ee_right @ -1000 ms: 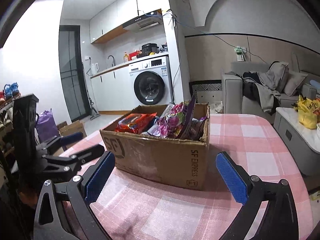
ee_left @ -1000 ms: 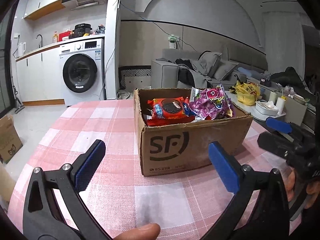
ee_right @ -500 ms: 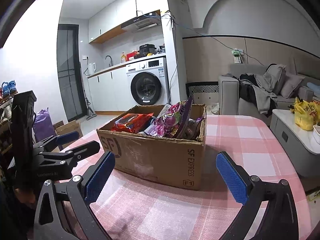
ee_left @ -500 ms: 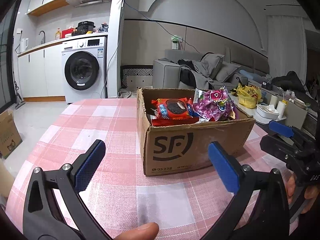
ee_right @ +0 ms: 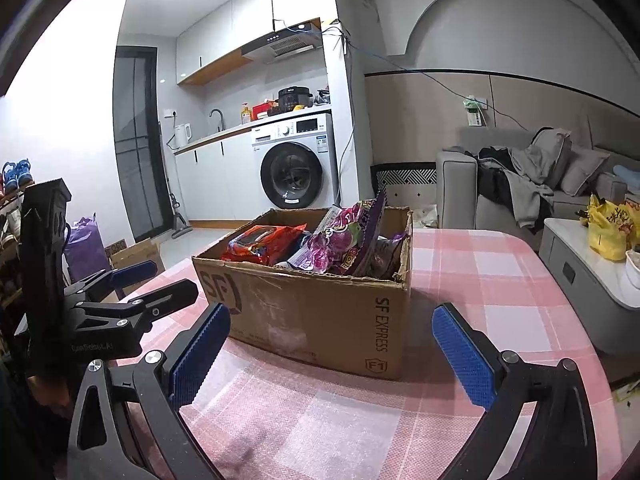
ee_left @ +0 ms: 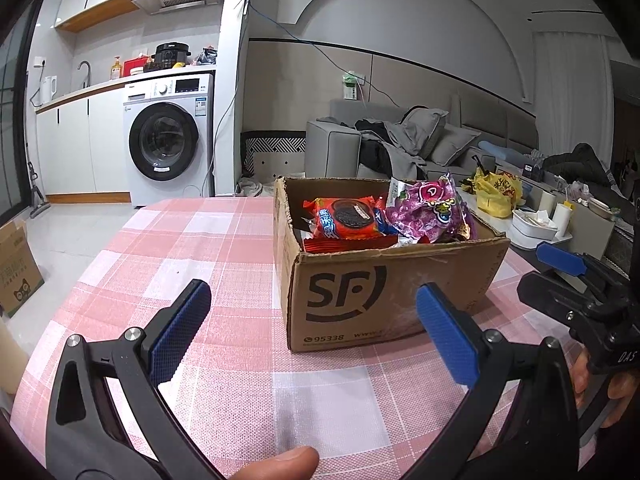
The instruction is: Organize snacks
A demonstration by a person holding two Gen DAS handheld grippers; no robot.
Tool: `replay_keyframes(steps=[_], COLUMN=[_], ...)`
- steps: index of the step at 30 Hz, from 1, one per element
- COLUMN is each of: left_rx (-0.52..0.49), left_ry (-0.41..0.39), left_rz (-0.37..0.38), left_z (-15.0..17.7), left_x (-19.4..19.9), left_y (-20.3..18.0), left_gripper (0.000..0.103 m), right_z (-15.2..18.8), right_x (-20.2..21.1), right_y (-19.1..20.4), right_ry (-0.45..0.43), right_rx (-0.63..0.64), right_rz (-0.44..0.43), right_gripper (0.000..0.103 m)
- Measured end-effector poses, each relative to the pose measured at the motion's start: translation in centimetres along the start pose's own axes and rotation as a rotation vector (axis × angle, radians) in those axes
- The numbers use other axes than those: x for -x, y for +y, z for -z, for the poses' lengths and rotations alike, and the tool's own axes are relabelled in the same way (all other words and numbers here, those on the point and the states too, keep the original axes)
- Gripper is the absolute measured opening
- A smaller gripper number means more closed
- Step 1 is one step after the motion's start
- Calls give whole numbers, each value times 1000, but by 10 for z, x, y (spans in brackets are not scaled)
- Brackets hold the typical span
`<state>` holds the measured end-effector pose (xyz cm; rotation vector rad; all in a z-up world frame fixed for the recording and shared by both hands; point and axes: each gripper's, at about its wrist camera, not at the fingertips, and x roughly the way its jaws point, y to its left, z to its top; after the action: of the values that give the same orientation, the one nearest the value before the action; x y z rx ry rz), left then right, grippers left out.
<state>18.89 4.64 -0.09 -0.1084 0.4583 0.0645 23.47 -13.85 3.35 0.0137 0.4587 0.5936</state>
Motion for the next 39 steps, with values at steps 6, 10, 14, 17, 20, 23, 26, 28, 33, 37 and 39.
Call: replay_keyframes(steps=[6, 10, 14, 17, 20, 23, 26, 28, 33, 37, 39], left_rx=[-2, -3, -6, -6, -5, -7, -7, -6, -6, -5, -6], left_ry=[-1, -1, -4, -3, -4, -4, -4, -4, -4, -4, -5], left_rz=[1, 1, 3, 3, 3, 4, 3, 3, 4, 3, 3], left_z=[1, 1, 1, 2, 2, 2, 2, 2, 2, 2, 2], left_x=[-2, -2, -1, -1, -1, -1, -1, -1, -1, -1, -1], left_y=[0, -1, 0, -1, -1, 0, -1, -1, -1, -1, -1], left_gripper=[102, 102, 102, 102, 102, 102, 102, 102, 102, 102, 102], right_z=[1, 2, 0, 0, -1, -1, -1, -1, -1, 0, 0], right_x=[0, -1, -3, -3, -5, -5, -5, -5, -5, -6, -7], right_y=[-1, -3, -4, -4, -5, -5, -5, -5, -4, -4, -4], right_ry=[6, 9, 12, 11, 13, 12, 13, 13, 13, 12, 13], right_rx=[-3, -7, -8, -6, -4, -1, -3, -3, -2, -3, -1], right_rz=[2, 5, 6, 6, 4, 4, 3, 3, 3, 3, 3], right_gripper=[103, 103, 103, 103, 103, 103, 103, 103, 103, 103, 103])
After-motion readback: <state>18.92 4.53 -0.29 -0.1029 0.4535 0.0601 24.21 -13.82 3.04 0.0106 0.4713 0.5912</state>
